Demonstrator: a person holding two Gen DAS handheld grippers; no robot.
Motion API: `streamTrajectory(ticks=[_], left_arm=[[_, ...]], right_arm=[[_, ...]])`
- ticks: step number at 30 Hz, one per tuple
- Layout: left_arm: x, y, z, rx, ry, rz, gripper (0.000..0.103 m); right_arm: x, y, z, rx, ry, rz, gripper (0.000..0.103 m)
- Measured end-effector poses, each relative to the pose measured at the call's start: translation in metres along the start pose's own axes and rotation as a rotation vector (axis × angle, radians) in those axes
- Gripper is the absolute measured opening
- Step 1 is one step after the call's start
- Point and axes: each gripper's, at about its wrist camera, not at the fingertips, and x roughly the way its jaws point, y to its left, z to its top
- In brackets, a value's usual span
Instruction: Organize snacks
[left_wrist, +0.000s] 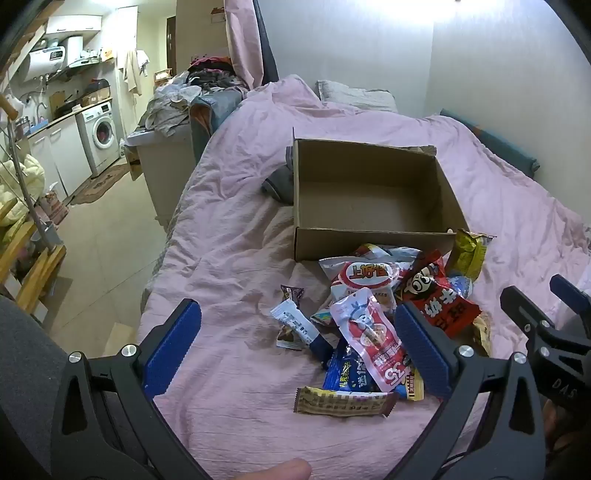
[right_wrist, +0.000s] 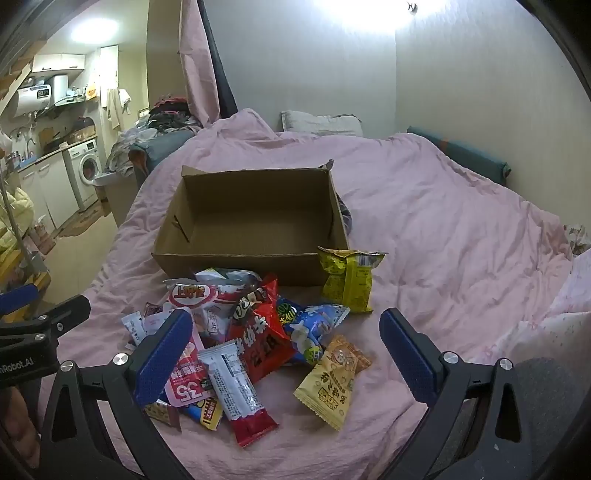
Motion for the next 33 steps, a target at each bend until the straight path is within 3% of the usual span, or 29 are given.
streamTrajectory(ticks=[33], left_arm=[[0.0,-0.0001,0.0,0.003,-0.002,0.003,0.103]], right_arm=[[0.003,0.0004,-0.0009,-0.005,0.005,-0.006,0.103]])
